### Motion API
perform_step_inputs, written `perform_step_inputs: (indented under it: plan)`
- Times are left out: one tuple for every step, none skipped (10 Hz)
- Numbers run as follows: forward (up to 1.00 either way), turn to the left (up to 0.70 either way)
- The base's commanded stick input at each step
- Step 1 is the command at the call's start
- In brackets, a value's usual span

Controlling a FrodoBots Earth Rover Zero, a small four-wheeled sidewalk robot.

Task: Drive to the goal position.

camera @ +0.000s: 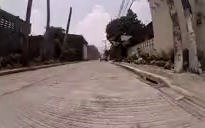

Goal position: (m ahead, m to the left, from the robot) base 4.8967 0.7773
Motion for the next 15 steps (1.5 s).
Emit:
perform_step_inputs:
  plan:
    - [0.7,0.0]
    - [0.7,0.0]
    - [0.7,0.0]
    - [0.7,0.0]
    - [0.7,0.0]
    - [0.7,0.0]
    - [0.7,0.0]
    - [0.7,0.0]
    - [0.7,0.0]
    - [0.7,0.0]
    - [0.7,0.0]
    - [0.7,0.0]
    - [0.7,0.0]
    - [0.7,0.0]
    - [0.7,0.0]
